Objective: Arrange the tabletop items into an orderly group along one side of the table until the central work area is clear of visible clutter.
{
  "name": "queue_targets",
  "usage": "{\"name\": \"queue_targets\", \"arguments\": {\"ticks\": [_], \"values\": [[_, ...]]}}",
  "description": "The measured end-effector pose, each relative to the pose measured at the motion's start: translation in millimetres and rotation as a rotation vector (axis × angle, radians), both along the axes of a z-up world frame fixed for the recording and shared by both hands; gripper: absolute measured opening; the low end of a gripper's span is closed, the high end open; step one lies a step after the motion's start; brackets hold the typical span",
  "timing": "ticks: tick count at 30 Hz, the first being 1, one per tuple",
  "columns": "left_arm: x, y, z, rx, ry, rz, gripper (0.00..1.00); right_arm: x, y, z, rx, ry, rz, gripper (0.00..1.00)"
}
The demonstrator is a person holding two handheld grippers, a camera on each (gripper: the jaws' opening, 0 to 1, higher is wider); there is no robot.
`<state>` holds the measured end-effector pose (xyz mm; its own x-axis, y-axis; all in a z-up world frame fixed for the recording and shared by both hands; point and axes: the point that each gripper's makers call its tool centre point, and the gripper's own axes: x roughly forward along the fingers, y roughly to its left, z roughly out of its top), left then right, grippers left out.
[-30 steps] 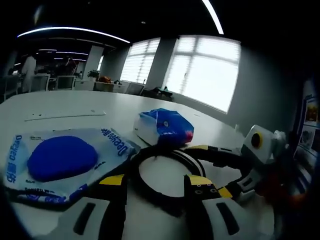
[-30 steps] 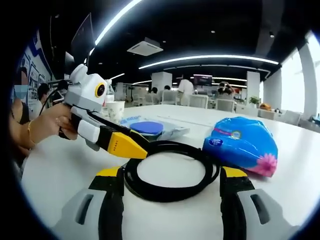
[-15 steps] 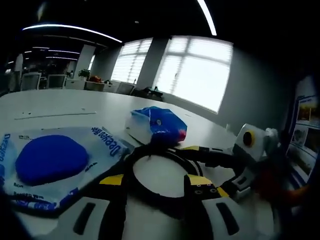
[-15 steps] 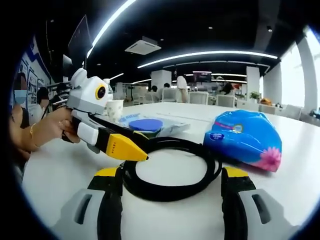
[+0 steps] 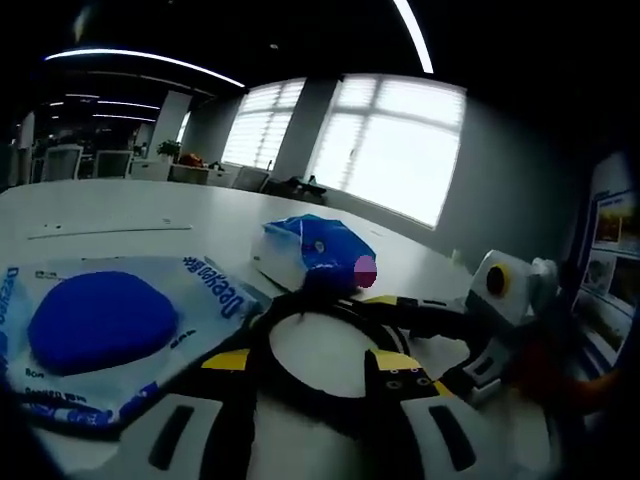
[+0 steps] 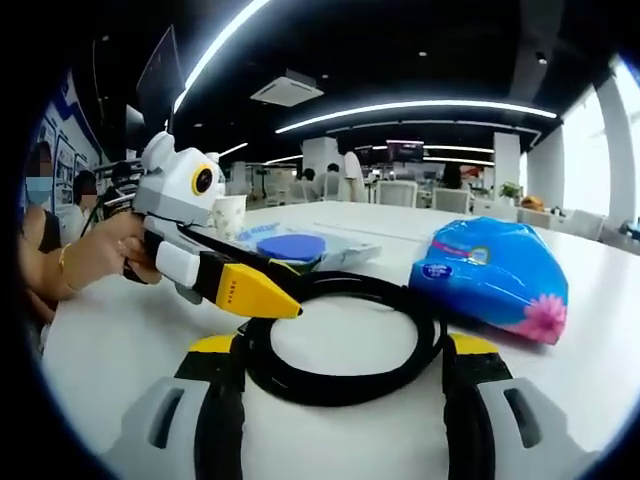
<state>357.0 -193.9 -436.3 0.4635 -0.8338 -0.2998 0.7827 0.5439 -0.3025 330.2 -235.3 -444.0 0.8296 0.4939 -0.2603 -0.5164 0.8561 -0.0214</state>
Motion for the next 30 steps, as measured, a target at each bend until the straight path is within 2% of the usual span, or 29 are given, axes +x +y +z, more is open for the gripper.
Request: {"name": "queue_targets", "arguments": {"ticks": [7, 16, 30], "values": [[0.3, -0.2, 0.7, -0.001, 0.002, 0.001, 0.42, -2.9, 0.0, 1.7, -0.011, -0.013, 0.016, 0.73], [-2.3, -1.4, 5.2, -0.019, 0.02, 0.0, 0.42, -4.5, -0.6, 3.9, 0.015, -0.006, 0.013, 0.73], [-11.3, -1.2, 9.4, -0.016, 0.021, -0.011, 0.42, -7.2, -0.3, 11.7, -0.017, 0.004, 0.017, 0.72]]}}
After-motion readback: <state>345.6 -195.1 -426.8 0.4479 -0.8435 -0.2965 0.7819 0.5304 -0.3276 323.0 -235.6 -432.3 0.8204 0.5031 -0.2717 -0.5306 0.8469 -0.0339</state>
